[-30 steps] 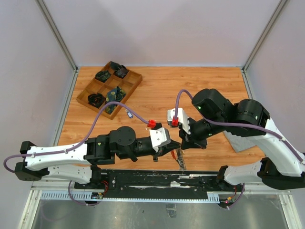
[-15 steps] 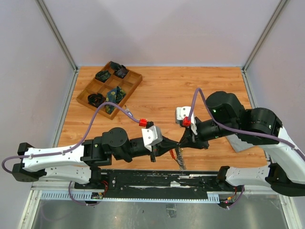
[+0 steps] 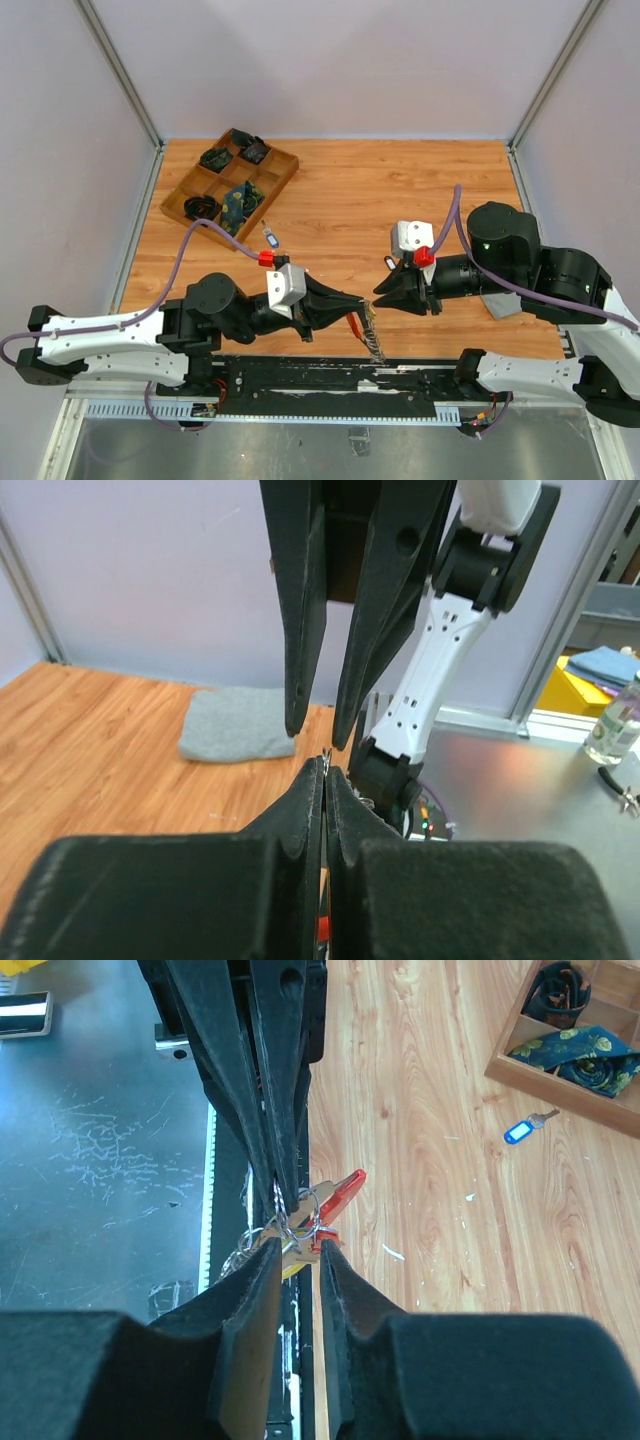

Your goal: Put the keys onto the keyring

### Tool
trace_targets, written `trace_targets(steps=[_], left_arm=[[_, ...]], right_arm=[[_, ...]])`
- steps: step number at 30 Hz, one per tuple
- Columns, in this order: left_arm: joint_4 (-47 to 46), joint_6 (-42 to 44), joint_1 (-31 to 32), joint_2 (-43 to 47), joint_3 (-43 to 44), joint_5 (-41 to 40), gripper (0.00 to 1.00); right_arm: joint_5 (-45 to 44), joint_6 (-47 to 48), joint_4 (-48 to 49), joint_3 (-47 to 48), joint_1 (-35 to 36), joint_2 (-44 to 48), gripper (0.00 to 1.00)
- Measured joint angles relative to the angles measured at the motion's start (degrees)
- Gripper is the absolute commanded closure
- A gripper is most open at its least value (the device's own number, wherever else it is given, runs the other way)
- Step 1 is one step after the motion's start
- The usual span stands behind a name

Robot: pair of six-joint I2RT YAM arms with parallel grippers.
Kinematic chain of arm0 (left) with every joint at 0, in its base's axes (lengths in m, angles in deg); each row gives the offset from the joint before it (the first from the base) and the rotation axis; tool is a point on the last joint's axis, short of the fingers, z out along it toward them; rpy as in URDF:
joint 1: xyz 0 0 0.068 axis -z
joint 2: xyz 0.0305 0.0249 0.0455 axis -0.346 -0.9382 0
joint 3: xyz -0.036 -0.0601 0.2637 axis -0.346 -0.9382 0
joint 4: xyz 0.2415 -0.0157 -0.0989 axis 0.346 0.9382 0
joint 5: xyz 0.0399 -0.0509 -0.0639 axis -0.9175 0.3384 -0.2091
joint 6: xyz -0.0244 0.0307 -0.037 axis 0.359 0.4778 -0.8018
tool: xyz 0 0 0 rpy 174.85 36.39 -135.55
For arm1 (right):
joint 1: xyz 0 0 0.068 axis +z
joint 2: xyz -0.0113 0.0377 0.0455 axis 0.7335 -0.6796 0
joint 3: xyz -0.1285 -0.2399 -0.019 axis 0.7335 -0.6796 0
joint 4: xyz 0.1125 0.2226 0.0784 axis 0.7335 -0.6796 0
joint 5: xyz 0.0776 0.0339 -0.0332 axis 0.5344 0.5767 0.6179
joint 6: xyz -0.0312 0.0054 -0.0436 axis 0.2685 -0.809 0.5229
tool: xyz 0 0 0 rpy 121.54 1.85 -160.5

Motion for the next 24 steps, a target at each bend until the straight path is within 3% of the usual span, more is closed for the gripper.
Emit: trace_targets(steps=[12, 24], left_arm=[[-6.38, -2.03, 0.0, 2.51, -2.49, 0.48, 1.0], [-7.37, -2.58, 0.0, 2.97, -2.54, 0.48, 0.99]], right_arm=[[3.02, -1.01, 6.4, -3.17, 0.11, 0.37, 0.73], [6.1, -1.27, 8.35, -3.37, 0.11, 0.22, 0.8]])
